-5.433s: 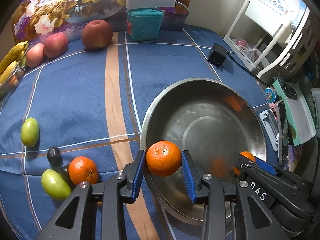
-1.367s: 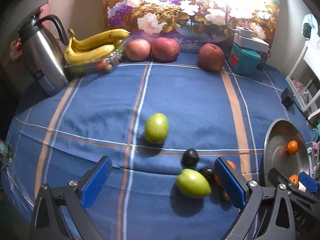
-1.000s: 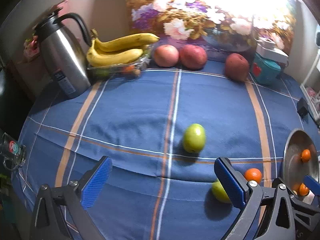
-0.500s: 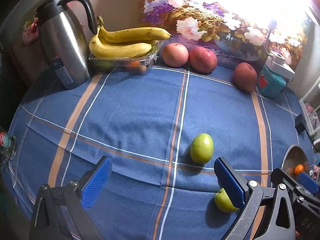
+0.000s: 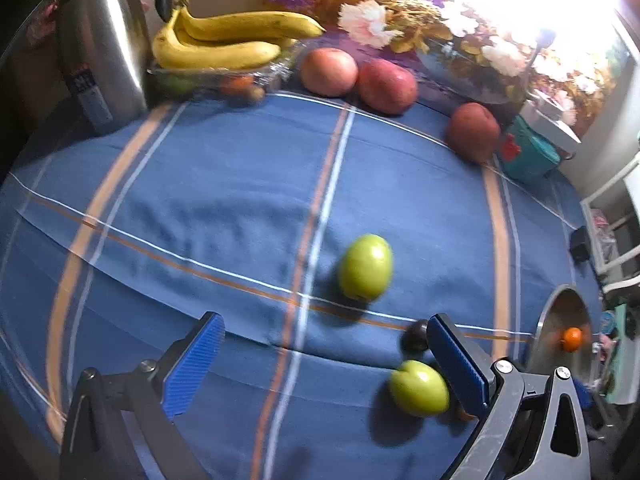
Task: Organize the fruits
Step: 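Lower the left gripper around the green apple while the right gripper approaches the brown kiwi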
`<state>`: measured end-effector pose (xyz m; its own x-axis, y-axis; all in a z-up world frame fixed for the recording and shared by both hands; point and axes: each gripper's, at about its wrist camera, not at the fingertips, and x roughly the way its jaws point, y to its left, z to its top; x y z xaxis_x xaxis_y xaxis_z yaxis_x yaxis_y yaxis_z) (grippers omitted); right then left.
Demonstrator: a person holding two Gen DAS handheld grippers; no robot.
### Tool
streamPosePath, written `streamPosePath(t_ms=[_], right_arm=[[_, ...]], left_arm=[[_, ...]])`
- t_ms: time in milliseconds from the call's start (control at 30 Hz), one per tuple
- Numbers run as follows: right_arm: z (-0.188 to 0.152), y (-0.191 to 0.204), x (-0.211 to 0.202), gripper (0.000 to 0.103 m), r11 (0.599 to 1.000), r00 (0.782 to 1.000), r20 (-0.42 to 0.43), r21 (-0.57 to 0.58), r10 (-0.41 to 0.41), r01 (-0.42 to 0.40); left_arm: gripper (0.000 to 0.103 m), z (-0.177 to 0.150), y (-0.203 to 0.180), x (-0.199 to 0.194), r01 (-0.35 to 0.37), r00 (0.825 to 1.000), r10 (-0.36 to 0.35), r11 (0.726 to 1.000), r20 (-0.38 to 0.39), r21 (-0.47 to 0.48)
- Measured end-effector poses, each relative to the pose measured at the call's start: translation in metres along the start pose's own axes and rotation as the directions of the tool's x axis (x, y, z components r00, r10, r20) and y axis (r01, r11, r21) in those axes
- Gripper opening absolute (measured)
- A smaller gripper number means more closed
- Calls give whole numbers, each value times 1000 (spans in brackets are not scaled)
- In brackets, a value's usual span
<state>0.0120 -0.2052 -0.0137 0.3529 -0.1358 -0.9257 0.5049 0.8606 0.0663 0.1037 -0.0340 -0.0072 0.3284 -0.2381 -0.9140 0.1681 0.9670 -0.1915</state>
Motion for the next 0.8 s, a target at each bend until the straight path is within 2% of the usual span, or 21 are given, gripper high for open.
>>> streamPosePath(t_ms=[133,267,367,633,800], right_arm=[[-6,-4,4,87,1000,1000,-17,-15,-14,14],[-15,-8,4,82,1000,1000,-28,-18,-7,6],[-18,-10,4,70,1000,999,-35,-14,10,-10],[-24,-6,14,54,999,996,-85,-23,35,-37],[-26,-7,20,51,999,994,-109,-24,33,-36]], left_arm=[[100,-8,-10,5,37,999,-37,999,-29,8],[95,-16,-15,11,76,995,-76,997,-63,-3],[92,-20,-18,16,101,991,-102,995,-86,-15],[87,-27,-21,31,125,980,-132,991,-151,-54],[85,-28,-27,36,136,975,-142,990,-169,-50]])
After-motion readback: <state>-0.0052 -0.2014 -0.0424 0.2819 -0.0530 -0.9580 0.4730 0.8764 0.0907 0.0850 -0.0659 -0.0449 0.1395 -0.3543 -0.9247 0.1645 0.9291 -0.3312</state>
